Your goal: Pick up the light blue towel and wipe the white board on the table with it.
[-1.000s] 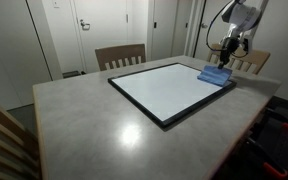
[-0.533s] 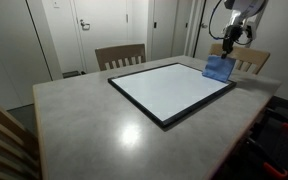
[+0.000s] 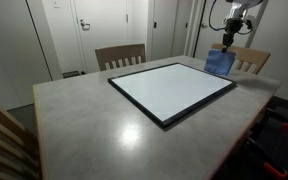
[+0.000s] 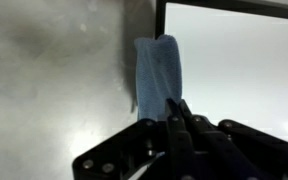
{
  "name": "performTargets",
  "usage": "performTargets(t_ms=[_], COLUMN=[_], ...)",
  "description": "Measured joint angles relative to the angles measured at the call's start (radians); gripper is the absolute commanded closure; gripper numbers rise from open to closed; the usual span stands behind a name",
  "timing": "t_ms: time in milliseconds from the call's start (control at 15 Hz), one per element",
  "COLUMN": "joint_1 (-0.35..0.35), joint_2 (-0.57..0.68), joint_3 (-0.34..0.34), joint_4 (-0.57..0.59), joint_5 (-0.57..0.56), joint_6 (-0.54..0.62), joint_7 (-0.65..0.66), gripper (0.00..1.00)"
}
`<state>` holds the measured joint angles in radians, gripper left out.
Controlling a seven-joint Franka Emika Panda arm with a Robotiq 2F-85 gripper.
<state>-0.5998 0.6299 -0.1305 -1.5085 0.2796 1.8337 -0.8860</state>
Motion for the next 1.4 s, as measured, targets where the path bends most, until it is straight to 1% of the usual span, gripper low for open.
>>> performTargets(t_ms=[333,533,933,1133,1400], joint_1=[0.034,0.061,0.101,0.105,0.104], joint_2=[-0.001,-0.005,-0.025,-0.059,-0.12], joint_3=[-0.004,-0.003,-0.002,-0.011,-0.022], joint_4=[-0.044,-0.105,-0.219,-0.284,-0.402], joint_5=[-0.057,-0.058,-0.057,-0.059,-0.059], joint_6=[0.186,0.249,0.286,0.299,0.332], joint_7=[0.009,0.032,0.107,0.122,0.121], gripper=[0.99,0.99,0.99,0.99,0.99])
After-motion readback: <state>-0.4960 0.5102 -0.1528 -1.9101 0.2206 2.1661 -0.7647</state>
